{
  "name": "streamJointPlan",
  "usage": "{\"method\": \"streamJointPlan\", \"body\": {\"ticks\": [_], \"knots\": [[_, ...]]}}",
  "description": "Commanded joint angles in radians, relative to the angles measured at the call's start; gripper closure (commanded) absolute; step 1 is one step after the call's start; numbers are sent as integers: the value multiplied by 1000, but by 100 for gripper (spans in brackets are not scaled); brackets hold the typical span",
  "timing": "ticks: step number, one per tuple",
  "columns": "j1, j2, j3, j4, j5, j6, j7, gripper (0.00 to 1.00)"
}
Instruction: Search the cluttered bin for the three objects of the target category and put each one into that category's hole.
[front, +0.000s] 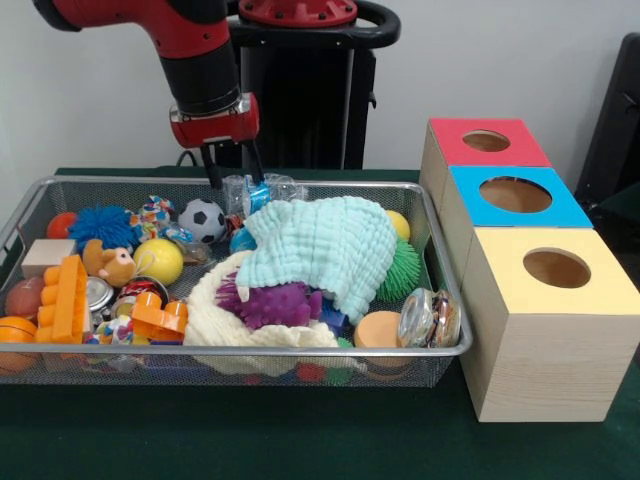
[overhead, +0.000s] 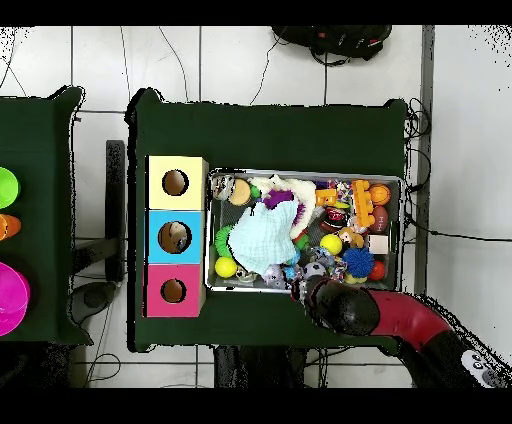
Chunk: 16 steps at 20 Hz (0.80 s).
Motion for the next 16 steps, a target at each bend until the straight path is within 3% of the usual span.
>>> {"method": "streamJointPlan", "body": {"ticks": [1,8,16], "knots": [[-22,14,20,27,-65,35,-48,0],[-25,63,17,11,-87,13,-44,0],[-11,63,9,18,-87,-34,4,0]]}}
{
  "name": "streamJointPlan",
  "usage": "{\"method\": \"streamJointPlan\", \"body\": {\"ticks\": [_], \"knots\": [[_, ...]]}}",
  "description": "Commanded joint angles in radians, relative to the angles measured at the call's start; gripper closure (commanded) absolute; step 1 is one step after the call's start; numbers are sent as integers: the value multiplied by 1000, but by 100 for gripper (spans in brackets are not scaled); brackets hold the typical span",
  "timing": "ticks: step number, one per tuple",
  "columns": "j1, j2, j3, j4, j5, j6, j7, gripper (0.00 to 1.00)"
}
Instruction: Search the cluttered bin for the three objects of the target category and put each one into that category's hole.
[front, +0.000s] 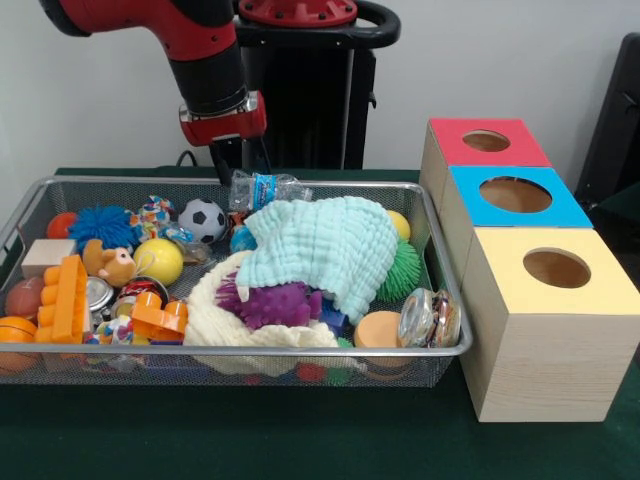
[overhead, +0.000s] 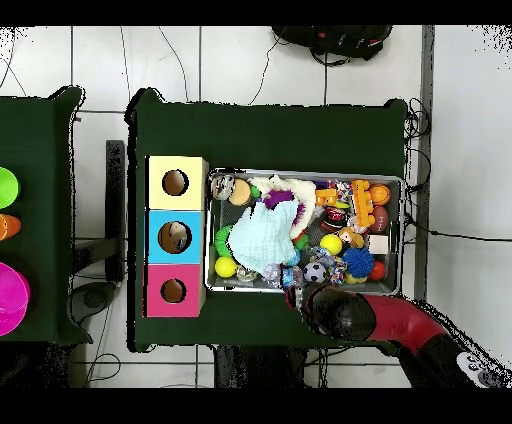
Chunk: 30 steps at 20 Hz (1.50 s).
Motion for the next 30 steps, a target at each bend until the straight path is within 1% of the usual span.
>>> {"method": "streamJointPlan", "body": {"ticks": [1,2,12,20,27,30], "knots": [[-5,47,12,-4,-66,-40,4,0],[-6,47,10,-5,-64,-46,11,100],[-28,48,17,6,-51,-47,15,100],[-28,42,20,6,-38,-37,20,100],[26,8,19,-46,9,55,28,100],[49,-36,10,-49,29,97,35,100]]}}
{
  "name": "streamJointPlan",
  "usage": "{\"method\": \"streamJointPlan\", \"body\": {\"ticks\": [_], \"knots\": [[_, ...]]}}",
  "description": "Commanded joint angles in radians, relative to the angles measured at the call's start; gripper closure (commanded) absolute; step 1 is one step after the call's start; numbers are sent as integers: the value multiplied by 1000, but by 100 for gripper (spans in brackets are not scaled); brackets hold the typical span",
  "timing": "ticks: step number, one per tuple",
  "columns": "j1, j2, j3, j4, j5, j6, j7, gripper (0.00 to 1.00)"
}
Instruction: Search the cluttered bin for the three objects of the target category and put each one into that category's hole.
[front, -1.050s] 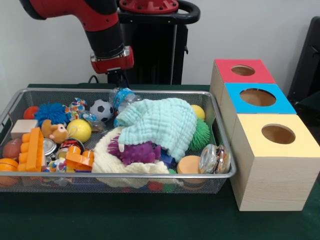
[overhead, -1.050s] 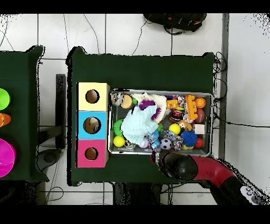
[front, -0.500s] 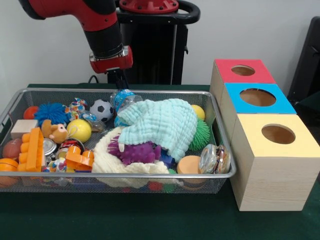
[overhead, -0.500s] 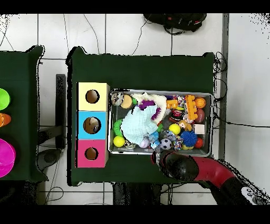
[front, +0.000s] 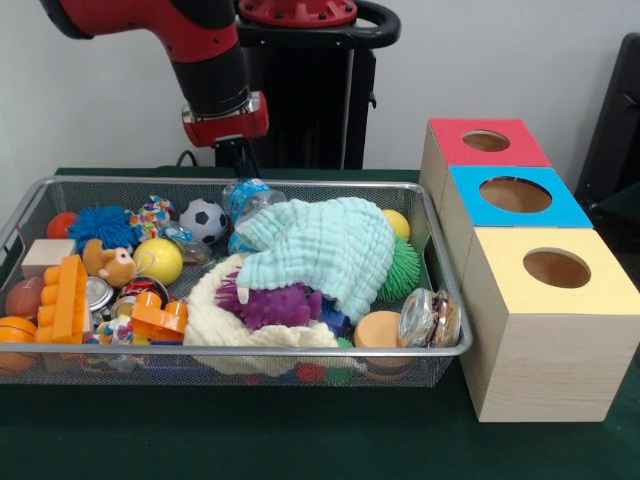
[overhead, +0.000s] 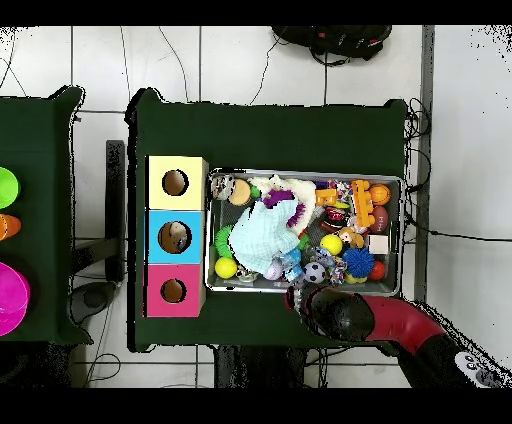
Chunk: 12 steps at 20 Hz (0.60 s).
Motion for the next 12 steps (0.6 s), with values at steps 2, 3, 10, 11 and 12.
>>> {"method": "streamJointPlan", "body": {"ticks": [2,3,10,11,12], "knots": [[66,-77,2,-56,51,147,38,100],[89,-108,-11,-54,56,165,49,100],[203,-260,-71,-102,138,433,60,100],[206,-265,-72,-108,147,456,60,100],[205,-267,-71,-112,153,471,56,100]]}}
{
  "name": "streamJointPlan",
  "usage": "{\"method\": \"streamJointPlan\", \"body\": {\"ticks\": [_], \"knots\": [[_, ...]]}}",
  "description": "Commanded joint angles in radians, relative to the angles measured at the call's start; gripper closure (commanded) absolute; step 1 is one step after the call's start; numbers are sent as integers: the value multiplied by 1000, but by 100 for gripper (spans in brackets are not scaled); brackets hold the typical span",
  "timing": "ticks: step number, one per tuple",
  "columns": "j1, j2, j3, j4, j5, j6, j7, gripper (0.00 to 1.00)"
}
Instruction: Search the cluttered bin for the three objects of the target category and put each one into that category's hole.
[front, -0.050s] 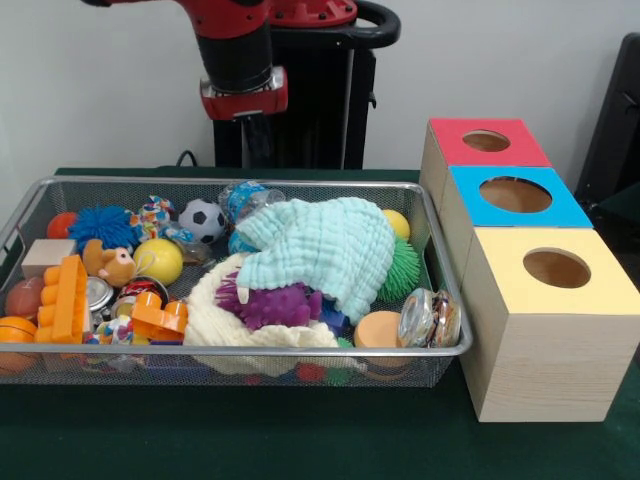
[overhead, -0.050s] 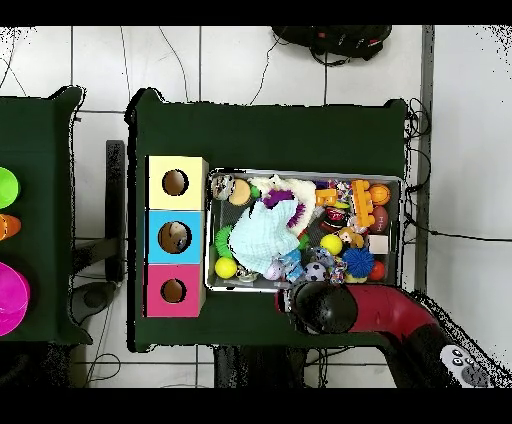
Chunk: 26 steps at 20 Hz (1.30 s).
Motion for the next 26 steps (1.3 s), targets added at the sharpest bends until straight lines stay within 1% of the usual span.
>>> {"method": "streamJointPlan", "body": {"ticks": [1,5,8,11,13,15,16,18,20,22,23,26], "knots": [[41,-118,-30,-111,88,258,52,100],[41,-125,-32,-110,97,271,56,100],[32,-127,-30,-94,101,244,61,100],[21,-124,-31,-72,107,191,66,100],[-13,-91,-11,-62,101,103,39,100],[-75,-12,29,-69,76,-21,-22,100],[-95,28,39,-79,64,-70,-34,100],[-92,106,25,-119,20,-167,-13,100],[-64,148,-4,-154,-4,-230,36,100],[-44,179,-14,-182,-1,-277,65,100],[-40,194,-17,-188,1,-316,77,100],[-46,232,-9,-200,10,-375,71,100]]}}
